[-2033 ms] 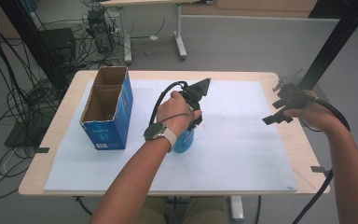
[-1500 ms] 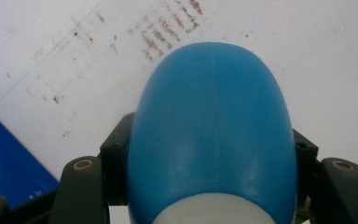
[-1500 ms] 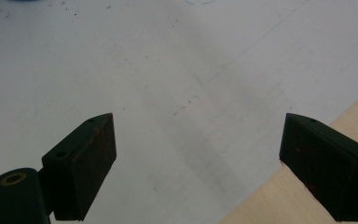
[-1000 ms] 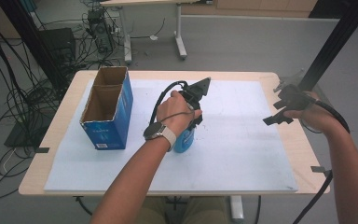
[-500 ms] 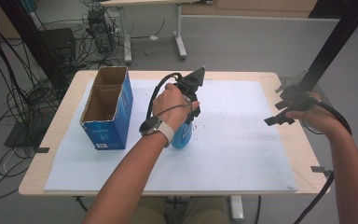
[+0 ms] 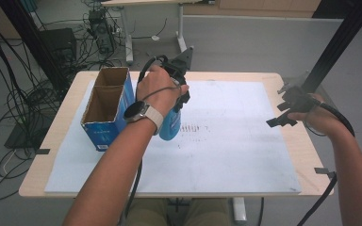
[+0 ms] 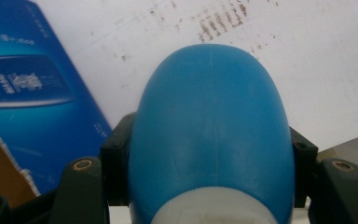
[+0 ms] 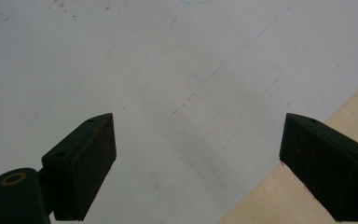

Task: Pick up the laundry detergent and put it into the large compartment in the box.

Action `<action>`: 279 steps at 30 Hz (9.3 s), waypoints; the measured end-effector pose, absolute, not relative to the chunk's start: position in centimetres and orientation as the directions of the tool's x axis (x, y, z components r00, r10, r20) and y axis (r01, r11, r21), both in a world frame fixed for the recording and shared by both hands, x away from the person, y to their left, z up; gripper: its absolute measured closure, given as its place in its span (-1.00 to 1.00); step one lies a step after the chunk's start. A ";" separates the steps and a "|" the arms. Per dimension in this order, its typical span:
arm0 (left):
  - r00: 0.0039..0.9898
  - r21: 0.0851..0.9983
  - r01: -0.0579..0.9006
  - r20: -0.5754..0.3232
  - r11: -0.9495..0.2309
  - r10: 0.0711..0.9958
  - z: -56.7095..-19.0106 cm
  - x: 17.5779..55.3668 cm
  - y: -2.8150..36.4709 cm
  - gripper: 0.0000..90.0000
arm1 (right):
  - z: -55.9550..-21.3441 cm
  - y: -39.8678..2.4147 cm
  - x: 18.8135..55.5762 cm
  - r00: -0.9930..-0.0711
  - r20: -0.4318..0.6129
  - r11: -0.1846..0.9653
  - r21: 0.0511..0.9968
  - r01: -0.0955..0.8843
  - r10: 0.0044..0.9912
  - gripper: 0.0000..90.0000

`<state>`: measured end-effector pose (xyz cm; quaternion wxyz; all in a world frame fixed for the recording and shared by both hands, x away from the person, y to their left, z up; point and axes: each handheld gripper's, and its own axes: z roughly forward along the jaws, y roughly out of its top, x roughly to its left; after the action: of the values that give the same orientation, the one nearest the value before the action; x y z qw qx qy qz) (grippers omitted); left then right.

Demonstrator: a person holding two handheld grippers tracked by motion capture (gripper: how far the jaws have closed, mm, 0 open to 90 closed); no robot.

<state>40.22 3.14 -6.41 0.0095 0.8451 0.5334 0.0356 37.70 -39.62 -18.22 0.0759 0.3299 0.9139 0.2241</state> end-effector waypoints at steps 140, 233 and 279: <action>0.075 0.145 0.985 0.111 -0.091 0.991 0.0 42.9 19.7 -0.16 | -19.0 -34.5 41.1 -0.810 0.000 0.734 0.423 0.531 0.586 -0.76; 0.117 0.111 0.986 0.095 -0.127 0.989 -14.0 44.8 21.3 -0.17 | -20.1 -35.1 41.0 -0.778 0.026 0.710 0.391 0.586 0.628 -0.76; 0.121 0.100 0.987 0.085 -0.129 0.989 -15.7 44.8 21.9 -0.17 | -20.1 -34.7 40.9 -0.780 0.022 0.713 0.389 0.583 0.626 -0.76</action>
<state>44.77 21.91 -15.73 0.0096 0.7485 0.6598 0.0650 40.94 -34.66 -20.08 0.0557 0.3270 0.9239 0.1908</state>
